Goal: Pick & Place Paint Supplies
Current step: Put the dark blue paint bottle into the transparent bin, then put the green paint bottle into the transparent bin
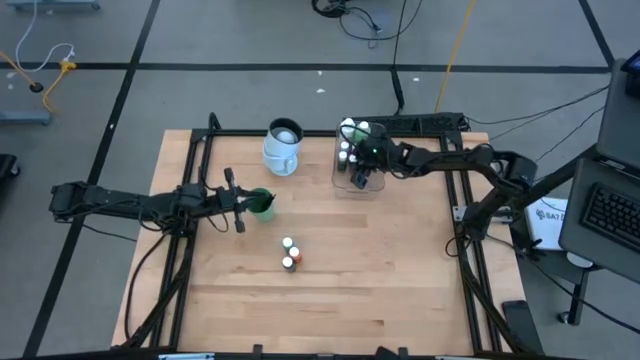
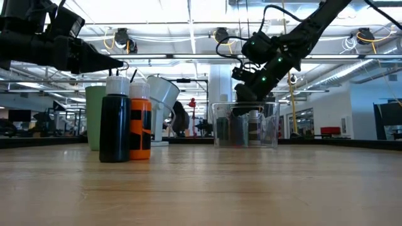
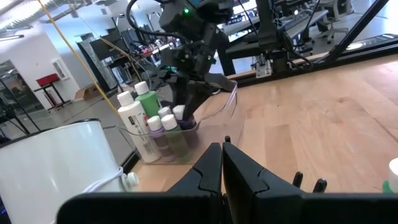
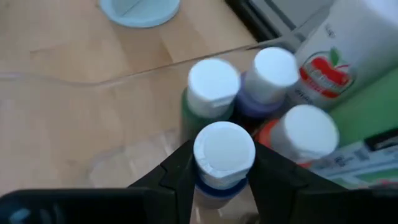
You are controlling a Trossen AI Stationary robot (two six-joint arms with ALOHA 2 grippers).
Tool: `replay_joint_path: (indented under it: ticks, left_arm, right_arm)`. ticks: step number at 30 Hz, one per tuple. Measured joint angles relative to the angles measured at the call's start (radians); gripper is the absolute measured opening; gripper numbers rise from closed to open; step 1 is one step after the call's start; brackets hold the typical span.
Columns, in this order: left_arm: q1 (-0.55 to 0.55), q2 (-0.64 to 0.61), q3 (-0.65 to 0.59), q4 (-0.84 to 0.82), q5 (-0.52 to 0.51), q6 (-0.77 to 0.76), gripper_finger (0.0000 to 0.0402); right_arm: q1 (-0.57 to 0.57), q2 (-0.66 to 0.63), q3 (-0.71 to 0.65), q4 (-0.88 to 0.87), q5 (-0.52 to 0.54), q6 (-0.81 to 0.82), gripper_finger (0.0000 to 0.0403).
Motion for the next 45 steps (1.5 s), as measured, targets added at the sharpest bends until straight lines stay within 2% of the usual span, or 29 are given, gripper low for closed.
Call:
replay_joint_path:
  ticks: [6, 14, 23, 30, 34, 37, 41, 42, 45]
  left_arm:
    - [0.0, 0.0, 0.0, 0.0, 0.0, -0.001, 0.0019]
    - [0.0, 0.0, 0.0, 0.0, 0.0, -0.003, 0.0019]
    - [0.0, 0.0, 0.0, 0.0, 0.0, -0.003, 0.0019]
    - [0.0, 0.0, 0.0, 0.0, 0.0, -0.003, 0.0019]
    - [0.0, 0.0, 0.0, 0.0, 0.0, 0.002, 0.0019]
    - [0.0, 0.0, 0.0, 0.0, 0.0, 0.014, 0.0019]
    - [0.0, 0.0, 0.0, 0.0, 0.0, 0.011, 0.0019]
    - [0.0, 0.0, 0.0, 0.0, 0.0, 0.002, 0.0019]
    - [0.0, 0.0, 0.0, 0.0, 0.0, -0.007, 0.0019]
  right_arm:
    - [0.001, 0.013, 0.0, 0.024, 0.001, 0.016, 0.0118]
    - [0.001, -0.008, -0.002, 0.018, 0.0, 0.016, 0.0161]
    - [0.002, -0.097, -0.003, 0.005, -0.001, 0.027, 0.0184]
    - [0.016, -0.205, -0.003, 0.008, -0.003, 0.013, 0.0182]
    - [0.11, -0.314, -0.002, 0.042, -0.162, 0.023, 0.018]
    - [0.227, -0.35, 0.0, 0.045, -0.182, 0.017, 0.0167]
    - [0.364, -0.353, -0.001, 0.041, -0.162, -0.075, 0.0131]
    - [0.394, -0.355, -0.001, 0.041, -0.183, -0.121, 0.0119]
    - [0.447, -0.387, -0.003, 0.039, -0.333, -0.218, 0.0077]
